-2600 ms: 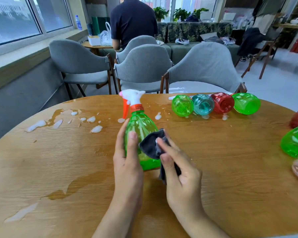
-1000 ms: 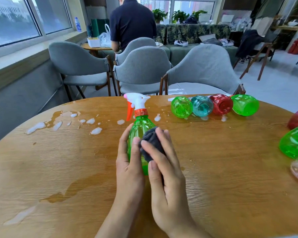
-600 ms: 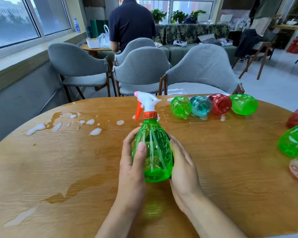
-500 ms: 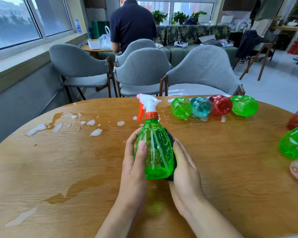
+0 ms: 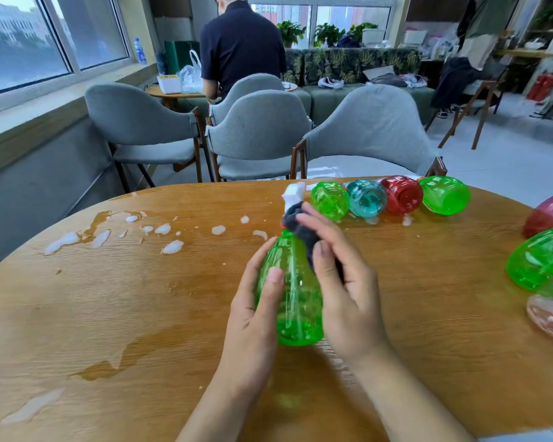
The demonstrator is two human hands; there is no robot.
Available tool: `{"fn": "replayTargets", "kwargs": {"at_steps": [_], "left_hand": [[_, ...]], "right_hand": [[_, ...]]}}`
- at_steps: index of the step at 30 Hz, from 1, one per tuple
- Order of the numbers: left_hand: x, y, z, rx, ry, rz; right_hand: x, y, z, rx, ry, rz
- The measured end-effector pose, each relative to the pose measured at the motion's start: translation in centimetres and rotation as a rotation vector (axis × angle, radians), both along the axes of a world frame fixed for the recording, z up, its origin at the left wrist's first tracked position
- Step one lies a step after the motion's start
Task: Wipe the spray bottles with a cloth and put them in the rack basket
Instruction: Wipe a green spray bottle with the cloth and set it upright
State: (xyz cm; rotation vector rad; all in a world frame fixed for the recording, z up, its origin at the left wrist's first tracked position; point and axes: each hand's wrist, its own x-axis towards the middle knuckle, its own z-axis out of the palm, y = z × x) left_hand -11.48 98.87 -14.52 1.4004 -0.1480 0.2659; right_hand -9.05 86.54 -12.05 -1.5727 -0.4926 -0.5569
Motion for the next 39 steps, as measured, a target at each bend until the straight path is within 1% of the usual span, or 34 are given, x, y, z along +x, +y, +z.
{"fn": "replayTargets", "kwargs": {"at_steps": [2,5,7,9,11,13,14,16,17,18,19,20,22,25,27,29,31,34,37,39], "left_hand": [[0.0,-0.1,0.1,0.03,-0.007,0.045],[0.3,0.5,0.5,0.001,0.008,0.106],[0.4,1.2,0.8,-0.118,0.042,0.11],[0.6,1.9,1.1,-0.237,0.088,0.058],[0.8,2.7,1.1,-0.253,0.111,0.032],[1.1,3.0,1.0,-0.21,0.112,0.064],[1.3,3.0,0.9,-0.178,0.109,0.095],[1.4,3.0,0.4,-0.108,0.097,0.107],[1.4,2.8,0.2,-0.092,0.098,0.083],[1.2,2.7,0.1,-0.091,0.099,0.05],[1.1,2.5,0.0,-0.087,0.1,0.019],[1.0,2.3,0.0,-0.075,0.098,-0.006],[0.6,1.8,0.1,-0.029,0.075,-0.047],[0.3,0.9,0.2,0.034,0.002,-0.022],[0.3,0.6,0.2,0.048,-0.025,0.041],[0.4,0.9,0.2,0.034,-0.027,0.09],[0.5,1.4,0.3,-0.039,-0.005,0.097],[0.4,2.2,0.8,-0.168,0.044,0.045],[0.5,2.9,0.8,-0.129,0.062,0.072],[0.7,3.1,0.7,-0.065,0.055,0.122]], "right_hand": [[0.1,0.2,-0.8,-0.181,-0.08,-0.021],[-0.5,0.7,-2.0,-0.264,-0.143,0.048],[-1.4,1.1,-2.6,-0.323,-0.188,0.079],[-2.4,1.2,-3.2,-0.361,-0.213,0.124],[-3.2,1.1,-3.5,-0.364,-0.198,0.181],[-3.8,0.7,-3.2,-0.282,-0.128,0.249],[-3.9,0.5,-2.7,-0.19,-0.052,0.291],[-3.6,-0.1,-1.5,0.107,0.124,0.335],[-3.2,-0.4,-1.1,0.249,0.168,0.305],[-2.6,-0.8,-0.7,0.335,0.167,0.235],[-2.0,-1.1,-0.3,0.363,0.139,0.165],[-1.4,-1.3,0.0,0.353,0.104,0.112],[-0.3,-1.3,0.4,0.259,0.062,0.046],[0.3,-0.4,0.0,0.009,-0.006,-0.026],[0.1,0.2,-0.9,-0.159,-0.083,-0.034],[-0.4,0.7,-1.9,-0.282,-0.152,-0.001],[-1.1,1.0,-2.6,-0.365,-0.215,0.044],[-2.3,1.0,-2.9,-0.408,-0.254,0.132],[-3.2,0.4,-3.0,-0.408,-0.216,0.226],[-3.6,-0.1,-2.9,-0.336,-0.126,0.274]]}}
